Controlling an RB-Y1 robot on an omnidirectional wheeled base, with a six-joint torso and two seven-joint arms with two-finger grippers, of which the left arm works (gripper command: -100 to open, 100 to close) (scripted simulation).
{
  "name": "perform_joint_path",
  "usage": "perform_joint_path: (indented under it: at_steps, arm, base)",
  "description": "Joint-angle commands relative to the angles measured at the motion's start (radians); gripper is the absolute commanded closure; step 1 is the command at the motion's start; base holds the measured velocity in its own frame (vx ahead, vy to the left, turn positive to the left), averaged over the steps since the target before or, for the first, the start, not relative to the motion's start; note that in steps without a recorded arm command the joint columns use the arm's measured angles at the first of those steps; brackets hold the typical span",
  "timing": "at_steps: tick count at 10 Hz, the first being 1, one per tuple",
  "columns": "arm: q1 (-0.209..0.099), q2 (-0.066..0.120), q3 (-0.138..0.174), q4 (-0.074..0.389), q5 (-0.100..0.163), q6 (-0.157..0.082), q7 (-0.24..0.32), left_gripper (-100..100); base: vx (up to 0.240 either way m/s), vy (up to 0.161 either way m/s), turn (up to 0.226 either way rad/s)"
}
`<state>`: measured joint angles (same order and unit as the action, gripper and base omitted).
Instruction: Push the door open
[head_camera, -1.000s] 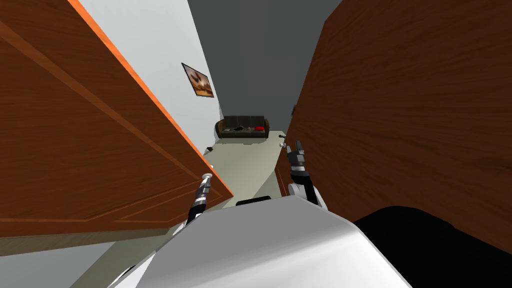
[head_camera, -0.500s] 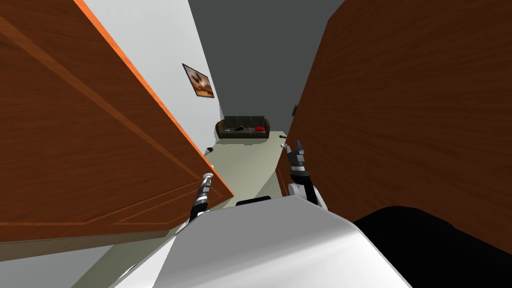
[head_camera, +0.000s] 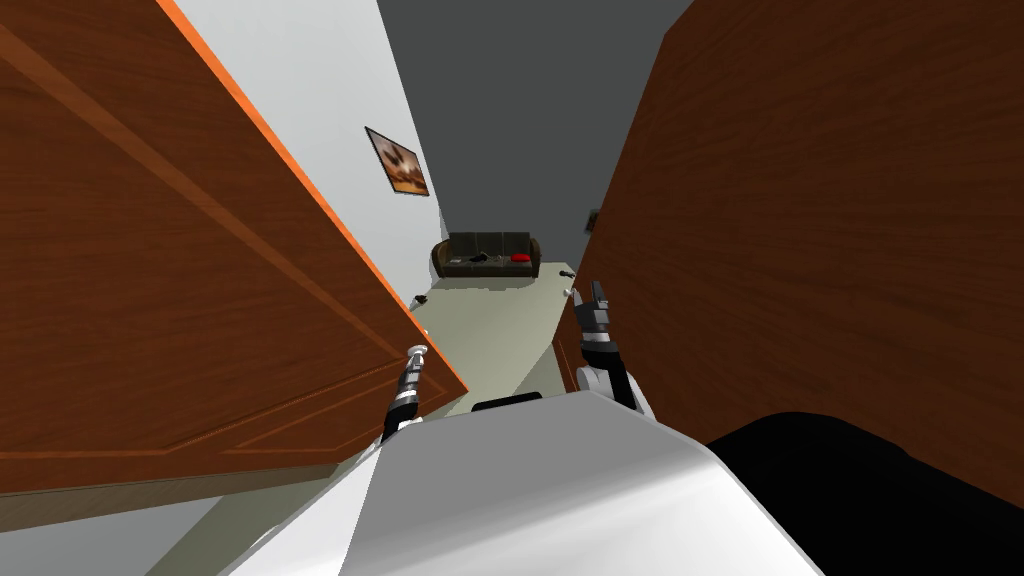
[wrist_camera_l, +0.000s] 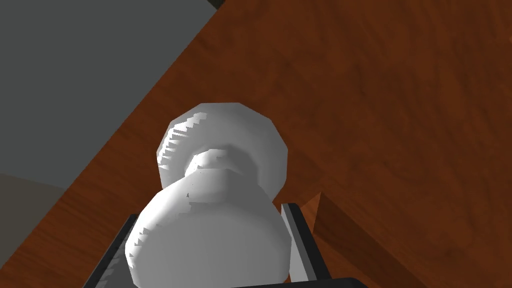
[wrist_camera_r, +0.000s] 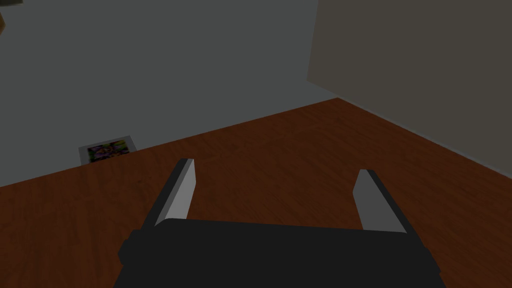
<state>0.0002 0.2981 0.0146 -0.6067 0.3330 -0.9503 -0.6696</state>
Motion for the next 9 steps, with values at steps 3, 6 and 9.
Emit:
perform_joint_path:
  at_steps: [3, 6, 9]
  arm:
    - [-0.006, -0.012, 0.02, -0.007, 0.013, 0.005, 0.101, 100]
    - [-0.012, -0.026, 0.031, -0.01, 0.021, 0.008, 0.173, 100]
    - [-0.014, -0.034, 0.037, -0.012, 0.025, 0.01, 0.227, 100]
  base:
    - [0.035, 0.016, 0.008]
    - [0.03, 0.023, 0.006]
    - [0.03, 0.019, 0.001]
